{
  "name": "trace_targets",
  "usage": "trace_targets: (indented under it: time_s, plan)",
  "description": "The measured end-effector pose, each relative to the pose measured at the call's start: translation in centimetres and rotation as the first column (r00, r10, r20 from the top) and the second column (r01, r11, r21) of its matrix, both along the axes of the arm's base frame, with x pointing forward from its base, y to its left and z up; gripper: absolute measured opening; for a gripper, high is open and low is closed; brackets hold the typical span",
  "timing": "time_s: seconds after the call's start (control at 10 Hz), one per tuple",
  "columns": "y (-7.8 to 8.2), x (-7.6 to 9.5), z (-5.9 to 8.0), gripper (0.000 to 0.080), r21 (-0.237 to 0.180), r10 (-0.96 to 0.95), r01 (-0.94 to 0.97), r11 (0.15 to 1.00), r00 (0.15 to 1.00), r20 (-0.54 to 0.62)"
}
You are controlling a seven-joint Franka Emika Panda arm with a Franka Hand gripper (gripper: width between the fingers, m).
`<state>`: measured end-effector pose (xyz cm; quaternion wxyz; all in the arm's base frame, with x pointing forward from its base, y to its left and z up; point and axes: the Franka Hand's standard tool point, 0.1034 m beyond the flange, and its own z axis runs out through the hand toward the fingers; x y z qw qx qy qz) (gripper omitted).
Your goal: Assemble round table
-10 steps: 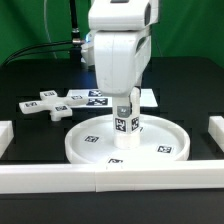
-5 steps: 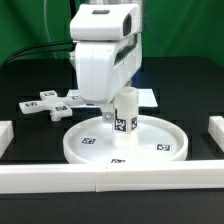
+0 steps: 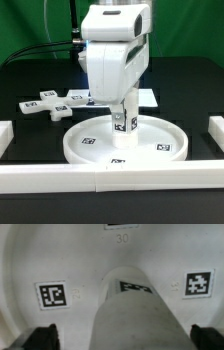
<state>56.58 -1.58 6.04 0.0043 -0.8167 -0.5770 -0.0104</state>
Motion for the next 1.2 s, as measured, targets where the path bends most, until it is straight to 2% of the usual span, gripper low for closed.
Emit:
trace_targets:
  time_s: [0.1, 0.2, 0.3, 0.6, 0.8, 1.2]
  plan:
    - [0.0, -0.02, -0.05, 0.0622, 0.0, 0.0, 0.0, 1.0, 1.0, -0.001]
    - [0.03, -0.2, -0.11, 0.0451, 0.001, 0.0, 0.0, 1.0, 1.0, -0.007]
    - [-0.02, -0.2, -0.11, 0.0406, 0.0, -0.001, 0.001, 1.0, 1.0, -0.007]
    - [-0.03, -0.2, -0.11, 0.0406, 0.001, -0.033, 0.033, 0.999, 0.999, -0.007]
    - [0.31, -0.14, -0.1, 0.0406, 0.003, -0.232, 0.232, 0.973, 0.973, -0.017]
    - [0.05, -0.35, -0.16, 0.0407, 0.024, -0.598, 0.598, 0.801, 0.802, -0.012]
